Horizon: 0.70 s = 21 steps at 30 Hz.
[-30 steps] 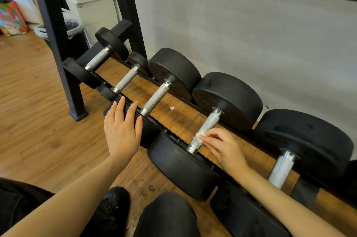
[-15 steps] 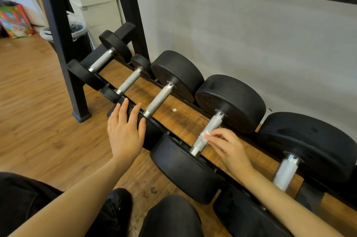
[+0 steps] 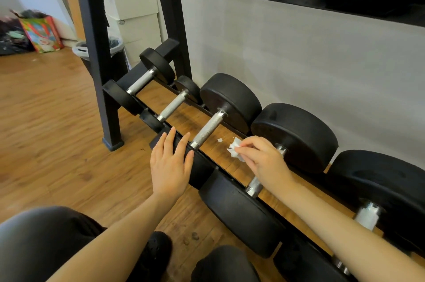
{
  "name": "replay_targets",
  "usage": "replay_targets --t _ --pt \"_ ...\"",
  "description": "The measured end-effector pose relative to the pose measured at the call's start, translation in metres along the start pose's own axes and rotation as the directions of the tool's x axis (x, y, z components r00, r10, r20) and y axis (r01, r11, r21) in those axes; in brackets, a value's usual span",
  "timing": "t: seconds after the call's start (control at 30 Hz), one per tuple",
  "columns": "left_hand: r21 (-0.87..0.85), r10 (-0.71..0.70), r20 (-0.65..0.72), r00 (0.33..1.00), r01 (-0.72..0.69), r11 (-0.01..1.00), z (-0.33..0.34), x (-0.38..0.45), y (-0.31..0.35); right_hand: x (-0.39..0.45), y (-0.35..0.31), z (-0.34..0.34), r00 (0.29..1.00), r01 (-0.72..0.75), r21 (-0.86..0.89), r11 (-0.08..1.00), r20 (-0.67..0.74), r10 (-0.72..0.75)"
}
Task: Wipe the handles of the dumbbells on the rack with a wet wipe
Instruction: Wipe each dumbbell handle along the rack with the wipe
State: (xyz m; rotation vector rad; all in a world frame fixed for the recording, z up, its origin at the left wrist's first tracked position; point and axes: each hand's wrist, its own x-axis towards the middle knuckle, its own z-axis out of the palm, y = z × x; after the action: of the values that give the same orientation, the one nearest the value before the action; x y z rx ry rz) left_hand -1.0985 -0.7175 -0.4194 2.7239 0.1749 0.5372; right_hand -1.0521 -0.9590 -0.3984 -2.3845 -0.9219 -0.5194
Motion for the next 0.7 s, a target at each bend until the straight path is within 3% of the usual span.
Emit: replay_targets --t 0.17,0.27,0.47,0.7 --pt "-0.054 -0.024 -0.068 0.997 0.021 0.998 -0.008 0.009 -0.006 0.042 -0.006 0.042 0.999 0.016 -0.047 0.999 -0.036 -0.018" --pt "-0.083 -0.065 -0.077 0.995 0.058 0.995 -0.012 0.023 -0.013 0.058 -0.009 0.055 0.996 -0.048 -0.031 0.998 -0.074 0.046" --pt "-0.092 0.038 0.033 0.999 -0.035 0.995 -0.011 0.051 -0.031 0.084 0.004 0.08 0.972 -0.161 -0.04 0.986 -0.179 0.152" --pt "-0.166 0.043 0.007 0.999 -0.041 0.985 -0.002 0.049 -0.035 0.092 0.021 0.095 0.994 -0.08 -0.261 0.962 -0.091 0.058"
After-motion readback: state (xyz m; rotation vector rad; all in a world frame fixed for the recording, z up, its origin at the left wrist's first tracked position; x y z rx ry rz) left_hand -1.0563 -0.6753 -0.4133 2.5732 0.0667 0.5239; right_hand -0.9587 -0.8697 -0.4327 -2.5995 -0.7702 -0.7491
